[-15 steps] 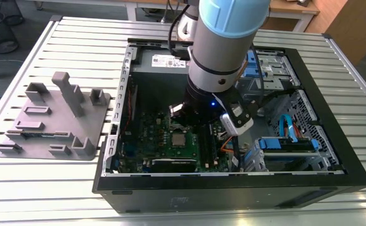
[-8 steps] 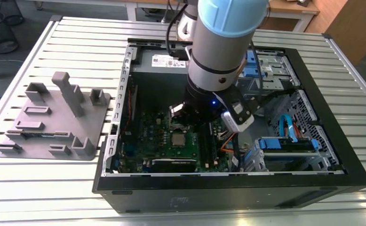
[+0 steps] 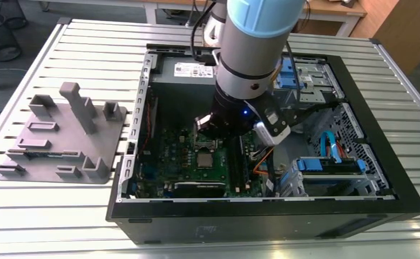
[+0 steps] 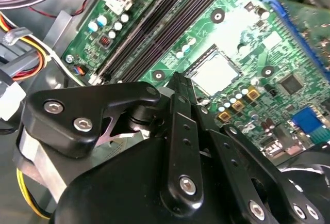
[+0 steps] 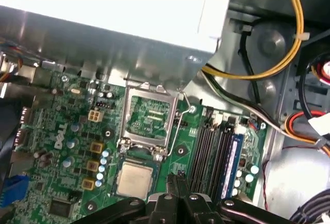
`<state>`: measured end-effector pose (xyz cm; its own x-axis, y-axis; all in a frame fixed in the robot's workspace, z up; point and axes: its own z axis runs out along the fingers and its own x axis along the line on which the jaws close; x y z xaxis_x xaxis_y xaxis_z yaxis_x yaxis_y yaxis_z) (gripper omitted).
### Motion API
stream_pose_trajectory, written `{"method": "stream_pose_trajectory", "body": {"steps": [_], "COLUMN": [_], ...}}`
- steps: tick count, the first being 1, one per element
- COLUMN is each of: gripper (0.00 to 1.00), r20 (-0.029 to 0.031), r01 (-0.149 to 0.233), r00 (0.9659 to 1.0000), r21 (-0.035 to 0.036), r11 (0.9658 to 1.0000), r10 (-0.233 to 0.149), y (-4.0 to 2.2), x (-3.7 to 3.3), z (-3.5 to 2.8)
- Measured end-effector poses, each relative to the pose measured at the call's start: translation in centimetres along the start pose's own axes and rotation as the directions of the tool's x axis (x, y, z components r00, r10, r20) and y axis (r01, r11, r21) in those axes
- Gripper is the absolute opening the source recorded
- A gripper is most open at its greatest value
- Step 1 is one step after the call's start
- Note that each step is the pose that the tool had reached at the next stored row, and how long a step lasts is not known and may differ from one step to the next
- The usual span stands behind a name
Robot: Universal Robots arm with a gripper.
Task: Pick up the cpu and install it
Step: 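Close the cpu cover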
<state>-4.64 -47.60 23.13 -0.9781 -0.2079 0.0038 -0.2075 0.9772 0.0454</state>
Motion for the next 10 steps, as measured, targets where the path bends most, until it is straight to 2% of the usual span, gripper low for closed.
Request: {"method": "stream_pose_trajectory", "body": {"steps": [6, 10], "gripper": [0.11, 0.11], "r20": [0.0000, 0.0000], "r01": [0.002, 0.004], "r00": [1.0000, 1.0000], "r21": [-0.0001, -0.0001], "r11": [1.0000, 1.0000], "r10": [-0.002, -0.004], "y": [0.52, 1.11], "x": [-1.42, -1.91], "z": [0.39, 0.61]}}
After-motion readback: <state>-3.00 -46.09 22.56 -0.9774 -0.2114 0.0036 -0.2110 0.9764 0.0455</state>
